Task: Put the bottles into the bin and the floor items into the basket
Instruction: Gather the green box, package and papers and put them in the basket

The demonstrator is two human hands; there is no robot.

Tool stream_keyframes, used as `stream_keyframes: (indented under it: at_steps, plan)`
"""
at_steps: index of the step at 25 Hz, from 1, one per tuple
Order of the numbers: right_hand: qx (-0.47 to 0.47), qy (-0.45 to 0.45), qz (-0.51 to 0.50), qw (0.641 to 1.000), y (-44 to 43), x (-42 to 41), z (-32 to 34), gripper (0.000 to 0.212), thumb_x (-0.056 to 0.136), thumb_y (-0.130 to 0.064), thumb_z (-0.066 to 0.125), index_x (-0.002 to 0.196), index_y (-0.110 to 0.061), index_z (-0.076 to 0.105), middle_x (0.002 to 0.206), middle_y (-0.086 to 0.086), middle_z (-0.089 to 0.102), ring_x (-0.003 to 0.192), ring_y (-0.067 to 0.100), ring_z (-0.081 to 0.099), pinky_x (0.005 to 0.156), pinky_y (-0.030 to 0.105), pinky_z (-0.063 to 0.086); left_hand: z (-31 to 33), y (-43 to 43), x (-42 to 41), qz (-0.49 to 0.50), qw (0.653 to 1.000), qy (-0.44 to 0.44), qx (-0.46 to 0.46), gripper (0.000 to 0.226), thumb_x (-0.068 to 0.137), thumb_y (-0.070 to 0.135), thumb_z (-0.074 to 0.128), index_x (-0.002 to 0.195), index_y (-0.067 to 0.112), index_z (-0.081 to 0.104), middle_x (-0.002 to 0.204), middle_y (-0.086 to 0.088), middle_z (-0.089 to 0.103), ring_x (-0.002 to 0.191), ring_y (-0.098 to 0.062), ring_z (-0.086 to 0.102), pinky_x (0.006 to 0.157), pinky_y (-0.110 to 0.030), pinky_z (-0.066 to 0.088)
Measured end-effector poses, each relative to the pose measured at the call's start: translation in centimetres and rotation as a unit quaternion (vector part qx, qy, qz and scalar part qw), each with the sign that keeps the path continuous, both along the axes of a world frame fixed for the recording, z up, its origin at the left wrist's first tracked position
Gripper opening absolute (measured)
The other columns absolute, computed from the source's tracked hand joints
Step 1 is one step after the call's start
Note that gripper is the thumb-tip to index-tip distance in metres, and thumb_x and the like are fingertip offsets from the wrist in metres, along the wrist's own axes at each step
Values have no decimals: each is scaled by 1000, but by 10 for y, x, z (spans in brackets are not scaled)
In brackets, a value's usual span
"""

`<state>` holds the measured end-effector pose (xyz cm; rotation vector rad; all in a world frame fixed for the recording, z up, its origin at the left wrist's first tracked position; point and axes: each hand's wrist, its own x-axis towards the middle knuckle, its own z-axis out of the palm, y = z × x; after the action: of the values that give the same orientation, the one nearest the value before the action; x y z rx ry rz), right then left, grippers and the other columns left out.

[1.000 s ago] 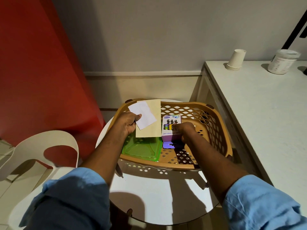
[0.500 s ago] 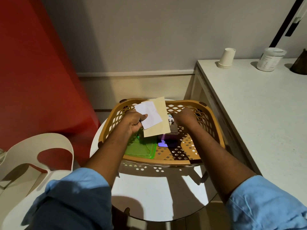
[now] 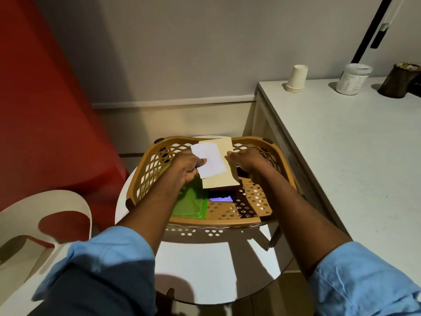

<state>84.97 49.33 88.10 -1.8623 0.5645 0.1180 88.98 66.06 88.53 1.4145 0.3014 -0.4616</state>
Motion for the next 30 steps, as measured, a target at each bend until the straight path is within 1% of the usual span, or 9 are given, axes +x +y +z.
stream_keyframes:
  at_steps: [3,7,10,13,16,21,24,26,30]
  plan:
    - [-55,14,-4,998,-17,-5,5,27,92,-21,63,112,-2,63,110,10,66,94,24,62,83,36,51,-1,-13,-5,-37,999,6,18,45,86,-23,47,129,-10,50,136,-26,54,125,-40,53,99,-43,46]
    - [-113,6,-72,991,-46,-20,-8,23,90,-8,64,112,-4,62,114,12,65,88,19,57,61,24,46,-5,-16,-2,-6,999,8,53,46,87,-19,52,131,-8,49,134,-25,56,117,-40,59,100,-46,49]
    - [-211,21,-83,974,-54,-27,-21,14,89,-5,60,102,-6,62,109,14,67,89,24,62,69,32,51,-7,-10,1,4,996,2,94,47,85,-13,59,131,-9,50,132,-23,59,93,-34,67,79,-35,54]
    - [-283,29,-69,956,-45,-24,-26,21,90,-6,57,110,-4,63,109,14,67,98,31,64,69,32,46,-8,-5,-1,-2,993,-5,114,46,84,-11,62,128,-9,52,129,-23,61,108,-35,65,84,-32,49]
    - [-323,32,-57,944,-41,-19,-33,22,91,-7,56,111,-3,64,108,15,68,97,31,66,72,33,51,-9,0,-8,-9,995,-6,98,43,83,-11,64,125,-9,54,129,-23,61,112,-36,63,92,-40,52]
    - [-412,36,-41,909,-37,-23,-49,18,93,-8,54,107,-2,64,108,17,69,100,32,66,86,39,54,-11,12,-19,-14,994,-18,108,14,81,-8,68,92,-1,62,124,-22,65,109,-36,65,89,-46,56]
    - [-456,9,-8,890,-32,-26,-52,17,95,-9,50,105,-4,64,105,14,69,97,30,66,83,36,52,-15,16,-24,-28,991,-33,127,24,80,-8,69,103,-3,63,120,-24,66,106,-37,66,87,-46,57]
    - [-457,-17,2,889,-32,-24,-49,14,93,-7,52,99,-6,65,99,12,70,90,28,67,78,36,56,-15,16,-27,-38,989,-51,136,30,79,-7,70,108,-3,64,118,-24,67,103,-36,68,82,-45,57]
    - [-323,-65,18,944,-23,-16,-23,16,92,-22,61,103,-11,66,86,0,66,79,18,63,62,29,48,-10,8,-30,-107,973,-94,183,34,76,-5,74,109,0,65,116,-22,68,89,-29,68,60,-28,55]
